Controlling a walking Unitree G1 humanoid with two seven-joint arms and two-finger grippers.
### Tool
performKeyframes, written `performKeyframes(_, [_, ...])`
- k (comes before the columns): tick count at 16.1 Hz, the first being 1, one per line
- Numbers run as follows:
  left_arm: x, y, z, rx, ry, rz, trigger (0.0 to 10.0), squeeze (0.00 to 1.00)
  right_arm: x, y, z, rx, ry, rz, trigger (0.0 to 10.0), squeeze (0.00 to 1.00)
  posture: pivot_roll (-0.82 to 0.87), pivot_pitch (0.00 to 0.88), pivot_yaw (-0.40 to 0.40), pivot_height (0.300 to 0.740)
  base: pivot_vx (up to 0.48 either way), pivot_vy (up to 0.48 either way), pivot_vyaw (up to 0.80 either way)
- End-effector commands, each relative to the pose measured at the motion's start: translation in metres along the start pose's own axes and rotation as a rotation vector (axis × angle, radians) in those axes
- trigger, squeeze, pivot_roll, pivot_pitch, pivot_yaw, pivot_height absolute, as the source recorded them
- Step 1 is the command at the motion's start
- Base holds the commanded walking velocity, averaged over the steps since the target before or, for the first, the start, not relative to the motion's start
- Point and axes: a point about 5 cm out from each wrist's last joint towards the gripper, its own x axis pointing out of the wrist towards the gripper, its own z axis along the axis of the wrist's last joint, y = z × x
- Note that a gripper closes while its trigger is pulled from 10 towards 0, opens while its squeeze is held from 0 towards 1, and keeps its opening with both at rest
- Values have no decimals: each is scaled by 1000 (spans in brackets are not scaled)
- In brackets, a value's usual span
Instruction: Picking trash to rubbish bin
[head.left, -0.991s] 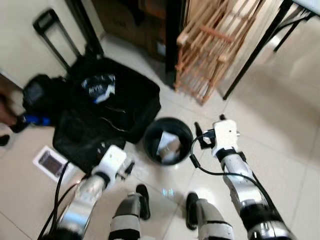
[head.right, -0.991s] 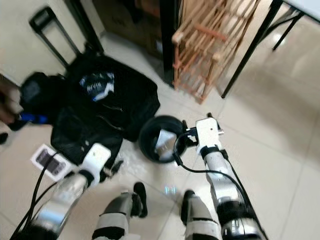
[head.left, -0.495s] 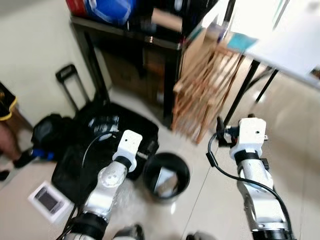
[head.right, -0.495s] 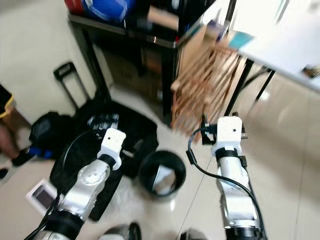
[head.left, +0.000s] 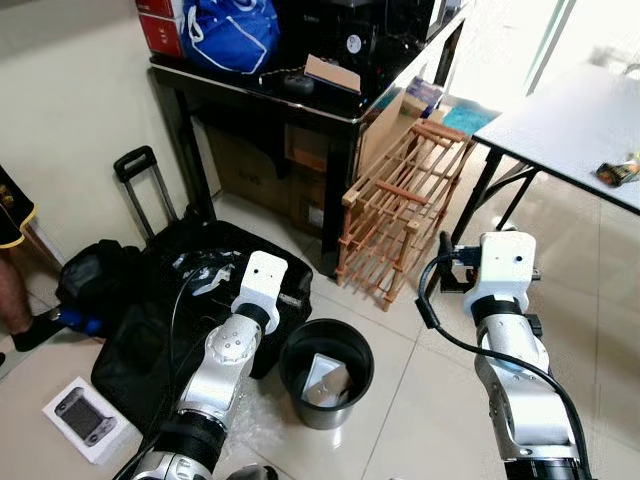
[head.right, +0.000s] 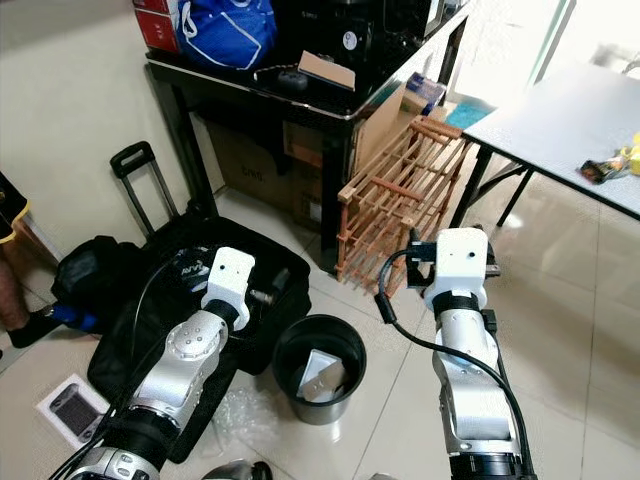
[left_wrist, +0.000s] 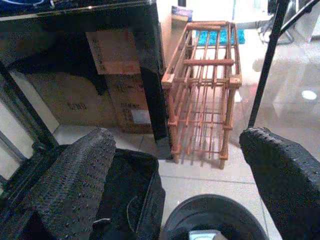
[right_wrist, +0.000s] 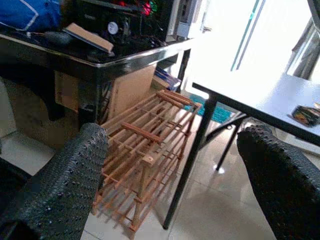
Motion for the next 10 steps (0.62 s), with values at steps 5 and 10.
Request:
performKeyframes(5, [1, 1, 4, -20, -29, -25, 10000, 0, 2, 0, 3, 48, 13, -38, 10000, 0, -62, 47, -2, 740, 0, -167, 0])
performKeyframes(10, [0, 0, 3, -18, -24, -35, 10000, 0, 1, 7, 3, 69, 29, -34, 10000, 0, -61, 65, 7, 740, 0, -461, 0])
